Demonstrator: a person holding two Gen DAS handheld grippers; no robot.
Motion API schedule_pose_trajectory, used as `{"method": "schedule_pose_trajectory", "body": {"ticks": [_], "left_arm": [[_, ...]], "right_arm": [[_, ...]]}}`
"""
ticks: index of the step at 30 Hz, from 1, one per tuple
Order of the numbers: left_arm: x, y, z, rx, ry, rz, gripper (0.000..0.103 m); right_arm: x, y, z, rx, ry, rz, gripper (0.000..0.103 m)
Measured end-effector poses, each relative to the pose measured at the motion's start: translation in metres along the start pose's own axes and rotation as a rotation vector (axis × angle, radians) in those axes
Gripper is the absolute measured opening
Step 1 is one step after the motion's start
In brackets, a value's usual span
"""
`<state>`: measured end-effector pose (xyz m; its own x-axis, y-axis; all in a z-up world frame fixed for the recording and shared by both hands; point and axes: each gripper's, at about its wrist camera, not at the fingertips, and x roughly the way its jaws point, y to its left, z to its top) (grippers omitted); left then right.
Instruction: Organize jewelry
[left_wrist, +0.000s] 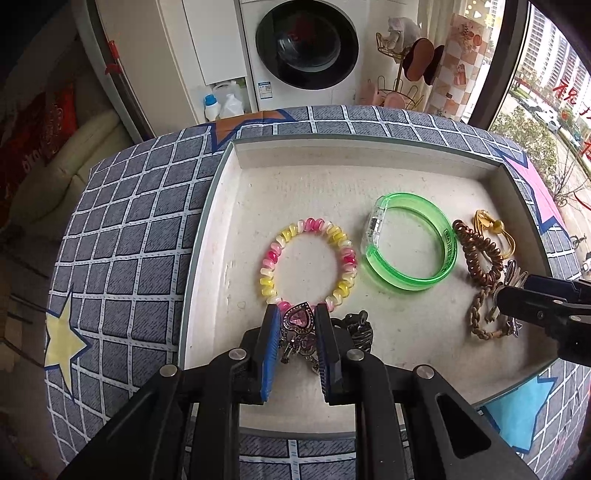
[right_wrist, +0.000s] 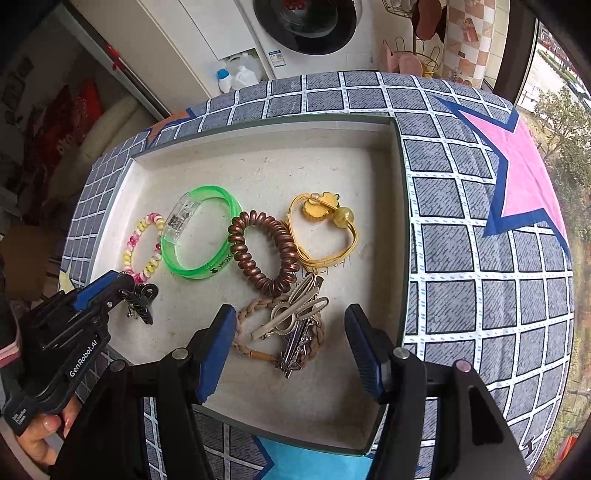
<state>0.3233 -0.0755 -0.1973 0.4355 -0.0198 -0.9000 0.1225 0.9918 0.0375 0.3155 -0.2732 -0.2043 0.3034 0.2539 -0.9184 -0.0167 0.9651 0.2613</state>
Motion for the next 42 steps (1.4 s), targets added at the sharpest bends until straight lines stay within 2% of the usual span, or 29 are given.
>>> {"method": "schedule_pose_trajectory", "body": {"ticks": [4,5,6,7,9,14,15,19,22,24,28,34,39,42], "left_arm": [[-0.004,-0.002,0.000,0.011,-0.011,-0.008,0.032],[-0.005,-0.002,0.000,0.012,-0.011,-0.012,0.041],[-0.006,-0.003,0.001,0.010,-0.013,-0.007,0.084],[-0.010,-0.002,0.001,-0.003,-0.029,0.004,0.103],[-0.022,0.000,0.001,-0.019,-0.082,0.005,0.103],[-0.030,0.000,0.005,-0.016,-0.079,0.002,0.103],[-0.032,0.000,0.004,-0.017,-0.077,-0.002,0.103],[-0.039,-0.001,0.002,-0.015,-0.071,0.006,0.103],[-0.043,0.000,-0.002,-0.025,-0.060,0.001,0.103],[-0.045,0.002,-0.006,-0.032,-0.055,-0.002,0.103],[-0.048,0.002,-0.013,-0.035,-0.046,0.006,0.103],[-0.060,0.002,-0.021,-0.026,-0.059,0.062,0.103],[-0.070,0.006,-0.031,-0.056,-0.046,0.042,0.103],[-0.076,0.006,-0.042,-0.050,-0.037,0.045,0.103]], "right_arm": [[-0.008,0.000,0.002,0.013,-0.013,0.026,0.074],[-0.009,0.000,0.002,0.022,-0.016,0.034,0.075],[-0.010,-0.001,0.002,0.033,-0.016,0.042,0.075],[-0.011,-0.002,0.003,0.043,-0.016,0.052,0.075],[-0.013,-0.003,0.002,0.059,-0.016,0.063,0.075],[-0.019,-0.005,0.001,0.065,-0.030,0.063,0.076],[-0.021,-0.005,0.001,0.070,-0.032,0.068,0.080],[-0.028,-0.003,-0.004,0.073,-0.039,0.068,0.084],[-0.029,0.000,-0.008,0.076,-0.033,0.059,0.093],[-0.030,-0.001,-0.011,0.077,-0.029,0.050,0.103],[-0.035,-0.001,-0.017,0.079,-0.048,0.042,0.103],[-0.048,0.003,-0.025,0.070,-0.106,0.000,0.103],[-0.050,0.007,-0.036,0.071,-0.034,0.013,0.103],[-0.055,0.009,-0.048,0.066,-0.031,0.003,0.103]]}}
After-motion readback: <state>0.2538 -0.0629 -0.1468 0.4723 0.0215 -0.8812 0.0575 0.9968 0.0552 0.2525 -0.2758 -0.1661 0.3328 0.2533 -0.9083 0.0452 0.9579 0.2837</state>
